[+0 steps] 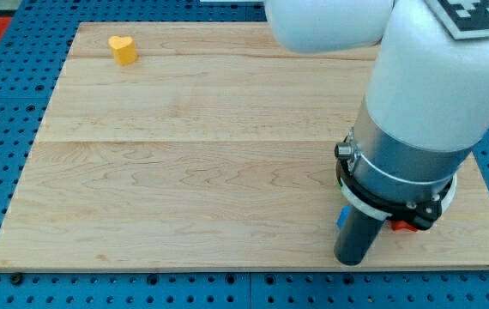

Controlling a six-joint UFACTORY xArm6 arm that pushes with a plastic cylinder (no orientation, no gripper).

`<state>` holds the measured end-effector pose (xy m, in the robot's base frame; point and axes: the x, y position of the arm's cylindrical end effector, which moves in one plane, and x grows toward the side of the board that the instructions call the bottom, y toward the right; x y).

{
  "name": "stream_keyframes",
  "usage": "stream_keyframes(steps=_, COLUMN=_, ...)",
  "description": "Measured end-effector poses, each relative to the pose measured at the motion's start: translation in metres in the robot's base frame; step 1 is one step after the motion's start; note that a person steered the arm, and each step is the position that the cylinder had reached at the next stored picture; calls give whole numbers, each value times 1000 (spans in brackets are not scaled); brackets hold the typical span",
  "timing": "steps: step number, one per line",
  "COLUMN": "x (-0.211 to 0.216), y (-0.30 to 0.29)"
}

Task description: Slide yellow heart towards bottom center

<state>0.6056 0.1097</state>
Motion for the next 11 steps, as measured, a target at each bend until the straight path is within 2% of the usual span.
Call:
stream_keyframes(steps=1, x=13, y=-68)
stream_keyframes(steps=3, x=-128, y=-261)
stream_keyframes(steps=4, x=-157, y=-310)
stream_keyframes(steps=5, x=-157, y=-311)
stream_keyframes(steps=6, x=-188, y=-395)
stream_keyframes(steps=7, x=-225, y=-414)
stream_keyframes(steps=8, x=-303, y=-414)
stream_keyframes(steps=9, x=-362, y=-403)
stream_keyframes(steps=10, x=-348, y=-305)
stream_keyframes(steps=11, x=-309, y=-191)
